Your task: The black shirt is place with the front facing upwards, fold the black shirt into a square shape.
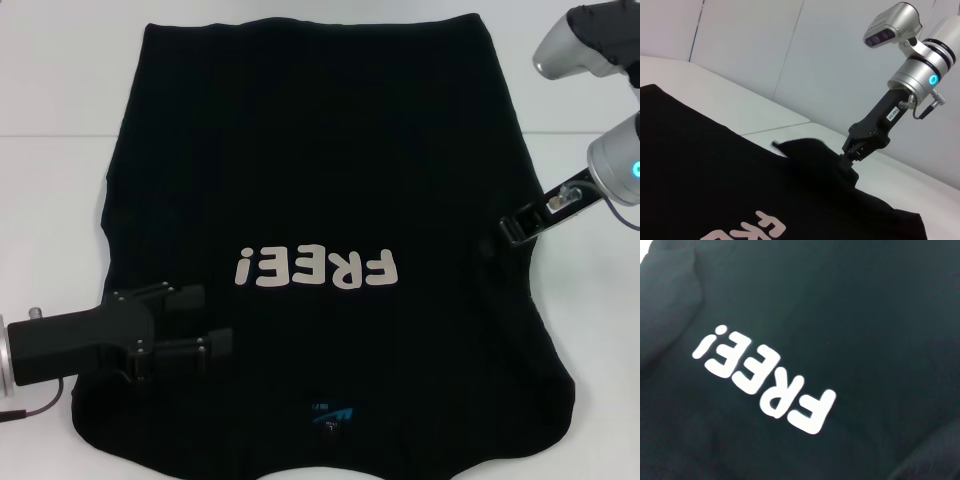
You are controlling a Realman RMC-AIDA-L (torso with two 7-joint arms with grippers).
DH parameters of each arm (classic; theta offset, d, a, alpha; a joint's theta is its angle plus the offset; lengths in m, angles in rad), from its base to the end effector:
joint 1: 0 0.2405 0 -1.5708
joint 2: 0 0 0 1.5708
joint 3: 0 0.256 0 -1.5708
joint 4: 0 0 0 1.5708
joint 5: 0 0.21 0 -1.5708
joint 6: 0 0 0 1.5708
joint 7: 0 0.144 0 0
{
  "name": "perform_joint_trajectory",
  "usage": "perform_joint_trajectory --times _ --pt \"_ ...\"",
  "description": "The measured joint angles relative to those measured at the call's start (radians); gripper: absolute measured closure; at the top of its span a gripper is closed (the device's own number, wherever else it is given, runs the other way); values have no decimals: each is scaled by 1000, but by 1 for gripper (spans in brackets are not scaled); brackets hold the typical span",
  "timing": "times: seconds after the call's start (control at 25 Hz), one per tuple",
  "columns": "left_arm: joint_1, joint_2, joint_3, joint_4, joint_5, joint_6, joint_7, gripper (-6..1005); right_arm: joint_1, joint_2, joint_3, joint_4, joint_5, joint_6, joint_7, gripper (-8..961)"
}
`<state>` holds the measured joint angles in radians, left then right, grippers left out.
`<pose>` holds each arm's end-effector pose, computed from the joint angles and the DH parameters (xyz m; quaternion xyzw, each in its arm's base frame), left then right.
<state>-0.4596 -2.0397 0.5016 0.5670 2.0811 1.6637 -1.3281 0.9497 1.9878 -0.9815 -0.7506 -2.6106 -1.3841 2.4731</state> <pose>-0.3009 0.2963 0.0156 -0.9149 -0.2656 -0.2722 0.1354 0.1868 0.4327 0.0152 -0.8825 0.4244 -0.0999 0.1764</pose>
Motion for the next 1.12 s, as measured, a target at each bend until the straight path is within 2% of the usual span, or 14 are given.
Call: perform_joint_trajectory --times 0.16,0.4,0.52,0.76,0.88,1.0,1.12 --pt "1 -1 -9 -1 -4 -8 -18 139 -9 9 8 -1 18 3 -33 922" --pt "1 7 -97 -1 -5 -15 -131 140 -79 15 18 7 168 -8 -155 719" --pt "1 25 -124 -1 -1 -17 -248 140 -152 16 53 9 303 -16 -276 646" --pt "1 90 -123 30 32 29 -609 139 -301 14 160 11 550 -106 -612 499" --pt "-8 115 -116 92 122 50 -773 139 -359 28 182 14 597 -123 -788 392" --pt "-12 120 -93 195 229 58 -898 140 -392 52 189 17 606 -118 -907 267" --pt "-26 123 -16 304 367 64 -1025 140 -401 69 190 28 604 -114 -968 141"
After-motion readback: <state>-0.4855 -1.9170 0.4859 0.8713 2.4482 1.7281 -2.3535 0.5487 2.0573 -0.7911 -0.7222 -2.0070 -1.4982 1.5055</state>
